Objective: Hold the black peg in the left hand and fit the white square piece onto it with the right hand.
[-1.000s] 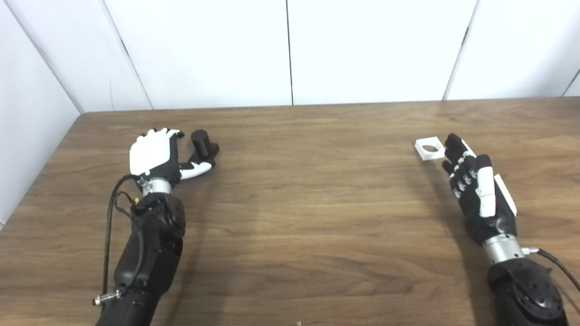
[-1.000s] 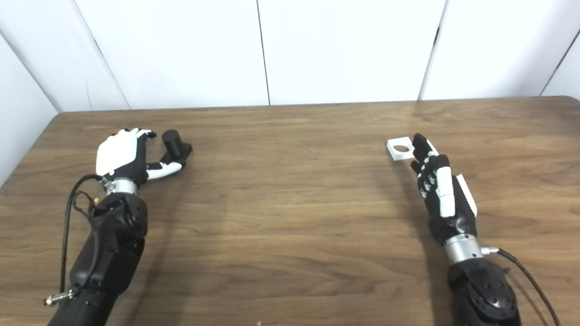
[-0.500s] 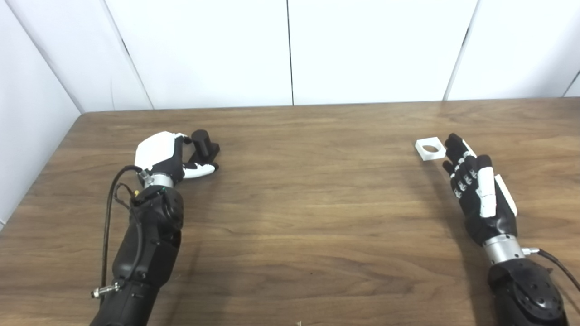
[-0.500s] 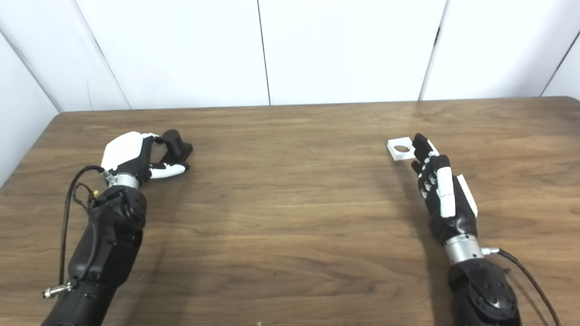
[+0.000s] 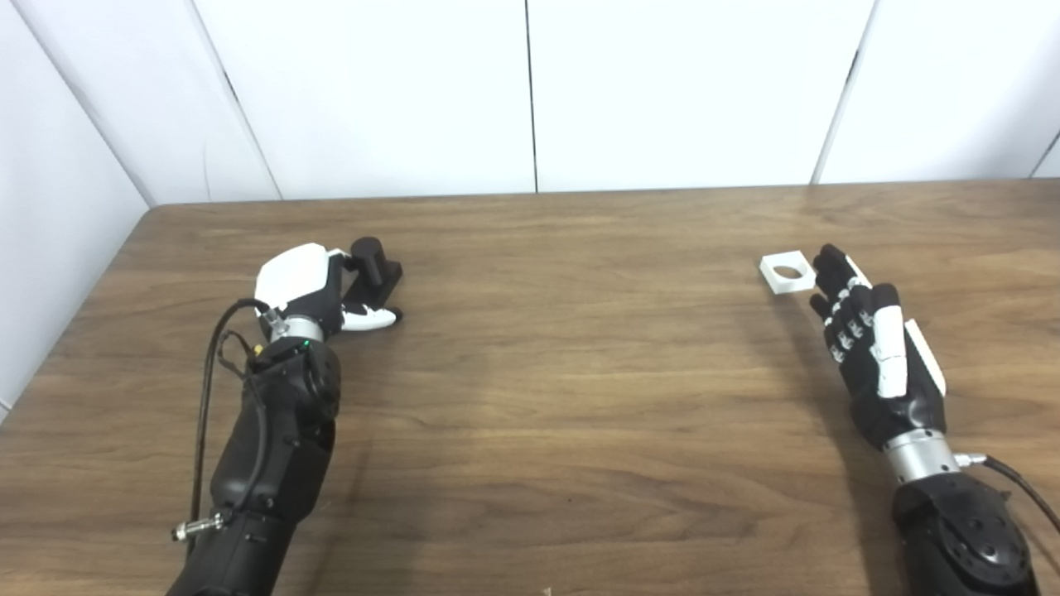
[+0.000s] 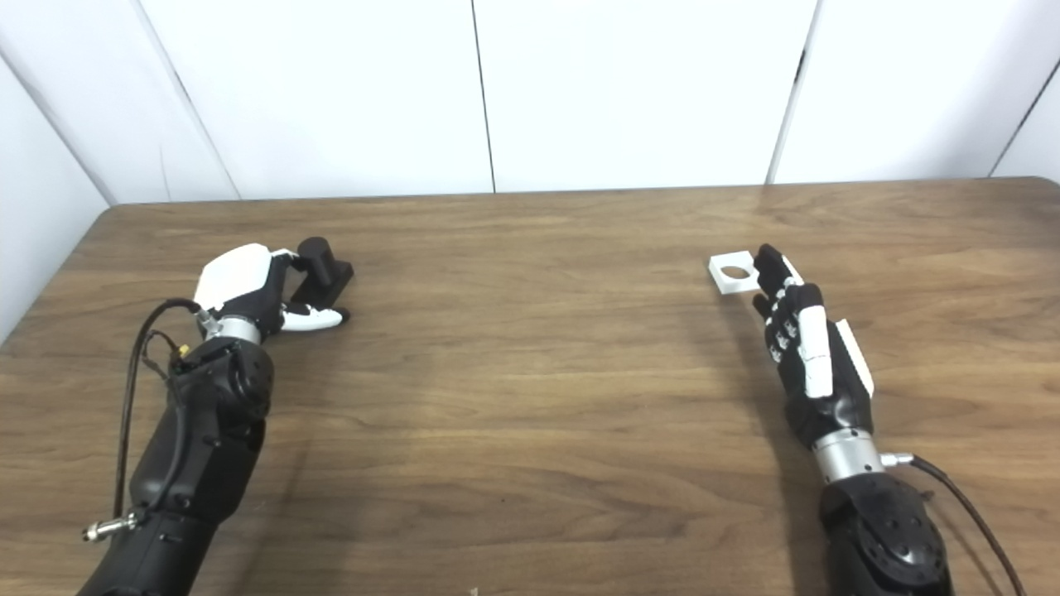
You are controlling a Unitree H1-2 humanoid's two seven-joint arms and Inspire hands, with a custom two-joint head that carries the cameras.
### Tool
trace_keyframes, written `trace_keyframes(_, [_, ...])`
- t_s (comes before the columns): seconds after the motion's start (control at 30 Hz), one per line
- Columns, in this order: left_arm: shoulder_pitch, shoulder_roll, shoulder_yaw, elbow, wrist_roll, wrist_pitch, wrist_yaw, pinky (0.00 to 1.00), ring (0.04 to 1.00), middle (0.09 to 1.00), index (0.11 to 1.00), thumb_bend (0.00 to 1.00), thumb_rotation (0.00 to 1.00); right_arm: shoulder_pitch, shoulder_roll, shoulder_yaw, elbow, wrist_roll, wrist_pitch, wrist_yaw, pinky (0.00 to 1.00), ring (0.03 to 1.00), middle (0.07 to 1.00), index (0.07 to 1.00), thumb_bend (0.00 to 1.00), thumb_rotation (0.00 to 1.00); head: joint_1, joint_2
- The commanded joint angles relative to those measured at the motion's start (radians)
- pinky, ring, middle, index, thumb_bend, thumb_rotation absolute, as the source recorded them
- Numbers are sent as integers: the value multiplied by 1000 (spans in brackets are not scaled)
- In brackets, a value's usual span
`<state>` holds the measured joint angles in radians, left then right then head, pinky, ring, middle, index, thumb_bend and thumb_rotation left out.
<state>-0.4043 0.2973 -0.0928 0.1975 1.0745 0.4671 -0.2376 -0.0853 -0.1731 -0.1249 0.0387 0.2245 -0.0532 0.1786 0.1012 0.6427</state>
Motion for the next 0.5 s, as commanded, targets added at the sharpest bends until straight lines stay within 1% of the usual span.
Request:
trace_keyframes(0.0, [-56,26,-6,-8,28,2,32,948,953,890,772,763,380,90,51,20,98,16,-18,11,1000,1000,965,947,622,1000,0,1])
trace_keyframes(0.13, [-58,30,-16,5,32,2,50,944,951,887,760,767,344,91,52,18,99,18,-21,12,1000,1000,963,944,614,1000,1,1])
trace_keyframes(0.47, [-54,38,-29,16,21,1,94,950,950,883,721,769,263,94,53,20,100,13,-26,10,1000,1000,963,944,647,1000,0,2])
